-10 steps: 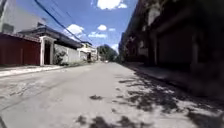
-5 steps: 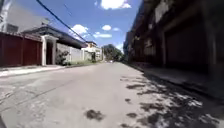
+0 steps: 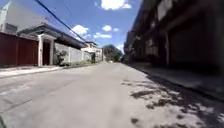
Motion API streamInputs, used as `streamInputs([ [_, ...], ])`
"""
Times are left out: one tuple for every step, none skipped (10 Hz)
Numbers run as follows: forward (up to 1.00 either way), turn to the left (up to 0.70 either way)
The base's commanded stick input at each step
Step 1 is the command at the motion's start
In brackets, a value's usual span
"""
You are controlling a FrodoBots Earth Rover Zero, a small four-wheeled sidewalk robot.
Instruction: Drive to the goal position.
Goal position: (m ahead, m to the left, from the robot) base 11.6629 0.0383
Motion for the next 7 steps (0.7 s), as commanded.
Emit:
streamInputs([
  [1.0, 0.0],
  [1.0, 0.0],
  [1.0, 0.0],
  [1.0, 0.0],
  [1.0, 0.0],
  [1.0, 0.0],
  [1.0, 0.0],
])
